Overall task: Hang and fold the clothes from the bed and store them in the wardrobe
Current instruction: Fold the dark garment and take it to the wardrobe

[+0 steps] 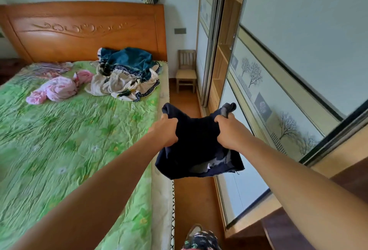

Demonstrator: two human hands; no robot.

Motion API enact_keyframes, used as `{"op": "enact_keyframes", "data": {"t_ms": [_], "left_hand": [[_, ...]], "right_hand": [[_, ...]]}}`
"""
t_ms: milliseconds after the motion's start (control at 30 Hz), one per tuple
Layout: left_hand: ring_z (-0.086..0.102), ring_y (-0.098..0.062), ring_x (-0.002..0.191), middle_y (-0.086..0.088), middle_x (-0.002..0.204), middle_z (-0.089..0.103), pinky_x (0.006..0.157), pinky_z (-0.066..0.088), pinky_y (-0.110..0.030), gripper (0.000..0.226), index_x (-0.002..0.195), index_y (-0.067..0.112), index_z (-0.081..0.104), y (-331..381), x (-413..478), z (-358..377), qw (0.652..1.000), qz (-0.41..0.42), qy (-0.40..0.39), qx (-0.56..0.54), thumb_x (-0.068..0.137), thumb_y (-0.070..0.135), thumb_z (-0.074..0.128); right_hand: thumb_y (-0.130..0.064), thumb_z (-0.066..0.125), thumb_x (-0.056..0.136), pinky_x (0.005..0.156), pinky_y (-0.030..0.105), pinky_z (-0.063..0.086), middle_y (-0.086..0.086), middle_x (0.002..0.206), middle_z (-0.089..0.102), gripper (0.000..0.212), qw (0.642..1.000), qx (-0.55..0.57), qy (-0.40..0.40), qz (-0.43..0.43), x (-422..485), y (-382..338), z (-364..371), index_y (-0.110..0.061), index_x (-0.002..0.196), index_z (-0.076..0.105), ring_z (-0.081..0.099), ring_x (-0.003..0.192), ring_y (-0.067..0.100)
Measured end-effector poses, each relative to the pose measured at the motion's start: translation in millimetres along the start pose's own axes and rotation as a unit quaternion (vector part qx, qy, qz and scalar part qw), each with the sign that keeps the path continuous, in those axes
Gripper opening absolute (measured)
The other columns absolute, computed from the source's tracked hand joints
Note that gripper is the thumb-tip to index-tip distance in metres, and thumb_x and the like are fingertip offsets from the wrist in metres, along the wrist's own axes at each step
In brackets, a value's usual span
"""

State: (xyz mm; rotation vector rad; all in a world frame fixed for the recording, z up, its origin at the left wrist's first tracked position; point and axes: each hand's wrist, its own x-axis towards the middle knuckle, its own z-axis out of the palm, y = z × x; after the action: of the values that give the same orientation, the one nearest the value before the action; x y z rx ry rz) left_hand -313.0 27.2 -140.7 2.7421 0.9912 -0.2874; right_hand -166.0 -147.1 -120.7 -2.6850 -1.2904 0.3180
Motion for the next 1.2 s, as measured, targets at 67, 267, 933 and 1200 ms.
{"op": "enact_keyframes", "data": {"t_ms": [67, 267, 933, 1200], "left_hand": [[0.06, -0.04, 0.103, -0.019, 0.14, 0.035, 0.086, 0.053, -0.047, 0.054, 0.14, 0.016, 0.045, -0.1, 22.8, -9.8, 1.0, -0.003, 0.001, 0.002, 0.088, 0.019, 0.061], [0.06, -0.039, 0.103, -0.021, 0.14, 0.035, 0.084, 0.052, -0.043, 0.056, 0.142, 0.015, 0.044, -3.5, 134.5, -38.4, 0.999, 0.023, 0.001, 0.025, 0.088, 0.02, 0.061], [0.054, -0.038, 0.116, -0.02, 0.136, 0.042, 0.093, 0.05, -0.04, 0.06, 0.142, 0.015, 0.046, -63.5, 451.0, -205.1, 0.996, 0.067, 0.014, 0.051, 0.087, 0.023, 0.067], [0.065, -0.028, 0.101, -0.01, 0.135, 0.054, 0.077, 0.06, -0.036, 0.068, 0.15, 0.025, 0.042, -69.4, 558.7, -293.6, 0.997, 0.079, 0.003, 0.022, 0.087, 0.025, 0.067]], "right_hand": [[-0.006, 0.053, 0.091, 0.086, 0.044, 0.054, 0.02, 0.137, 0.037, 0.05, 1.0, 0.001, -0.001, 0.003, 23.8, -1.4, -5.6, -0.015, 0.139, 0.042, 0.06, 0.093, 0.034], [-0.008, 0.052, 0.093, 0.086, 0.044, 0.053, 0.023, 0.142, 0.033, 0.053, 0.999, -0.021, -0.005, 0.027, 127.4, 6.5, -12.7, -0.015, 0.144, 0.039, 0.061, 0.094, 0.036], [-0.011, 0.052, 0.091, 0.087, 0.044, 0.052, 0.017, 0.137, 0.038, 0.049, 0.999, 0.008, 0.042, 0.026, 460.4, 0.8, -120.8, -0.018, 0.139, 0.045, 0.057, 0.096, 0.031], [-0.013, 0.052, 0.09, 0.091, 0.038, 0.048, 0.02, 0.142, 0.043, 0.056, 0.997, 0.002, 0.059, 0.04, 565.8, 1.5, -189.7, -0.017, 0.145, 0.046, 0.053, 0.118, 0.035]]}}
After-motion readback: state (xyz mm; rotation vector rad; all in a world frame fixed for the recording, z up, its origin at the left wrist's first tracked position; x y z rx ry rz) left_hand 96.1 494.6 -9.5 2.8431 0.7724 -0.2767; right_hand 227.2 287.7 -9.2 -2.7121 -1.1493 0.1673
